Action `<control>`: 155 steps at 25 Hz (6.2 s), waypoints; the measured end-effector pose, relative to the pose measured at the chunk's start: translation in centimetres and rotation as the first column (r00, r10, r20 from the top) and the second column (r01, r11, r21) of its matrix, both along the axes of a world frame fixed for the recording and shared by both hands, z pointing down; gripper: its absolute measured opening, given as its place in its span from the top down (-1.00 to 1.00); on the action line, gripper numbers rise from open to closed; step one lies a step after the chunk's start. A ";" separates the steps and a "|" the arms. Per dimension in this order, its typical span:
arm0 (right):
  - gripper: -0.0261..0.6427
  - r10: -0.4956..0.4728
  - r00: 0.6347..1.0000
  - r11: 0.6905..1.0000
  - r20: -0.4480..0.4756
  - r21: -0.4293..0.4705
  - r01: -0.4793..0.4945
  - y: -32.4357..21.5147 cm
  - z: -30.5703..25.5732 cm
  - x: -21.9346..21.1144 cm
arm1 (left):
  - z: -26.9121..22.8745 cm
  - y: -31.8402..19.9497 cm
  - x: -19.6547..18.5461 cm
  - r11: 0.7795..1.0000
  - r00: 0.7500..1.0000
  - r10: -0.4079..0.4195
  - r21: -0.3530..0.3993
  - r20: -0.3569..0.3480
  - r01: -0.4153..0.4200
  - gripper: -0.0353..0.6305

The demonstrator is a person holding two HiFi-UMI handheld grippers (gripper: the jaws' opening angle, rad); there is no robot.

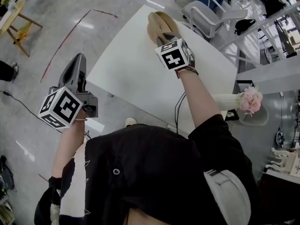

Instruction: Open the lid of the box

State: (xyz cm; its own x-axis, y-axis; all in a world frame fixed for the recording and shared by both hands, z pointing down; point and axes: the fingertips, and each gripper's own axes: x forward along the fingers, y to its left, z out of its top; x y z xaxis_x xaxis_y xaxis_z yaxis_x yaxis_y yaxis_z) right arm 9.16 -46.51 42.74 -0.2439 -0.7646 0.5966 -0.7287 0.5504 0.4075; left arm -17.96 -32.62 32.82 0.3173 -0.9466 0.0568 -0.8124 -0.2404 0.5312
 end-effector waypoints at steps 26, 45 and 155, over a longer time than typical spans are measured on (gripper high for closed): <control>0.66 0.139 0.985 0.990 0.100 0.024 -0.142 6.5 -1.8 -0.6 | -1.1 3.9 -0.9 0.996 0.996 0.085 0.025 0.010 -0.085 0.87; 0.67 0.249 0.935 0.959 0.252 0.068 -0.274 12.7 -2.6 -1.2 | -1.9 7.0 -0.1 0.983 0.984 0.177 0.054 -0.005 -0.176 0.87; 0.66 0.267 0.571 0.951 0.776 -0.115 -0.288 28.5 -10.8 0.5 | -4.2 13.1 12.1 0.930 0.935 0.354 0.116 -0.030 -0.348 0.87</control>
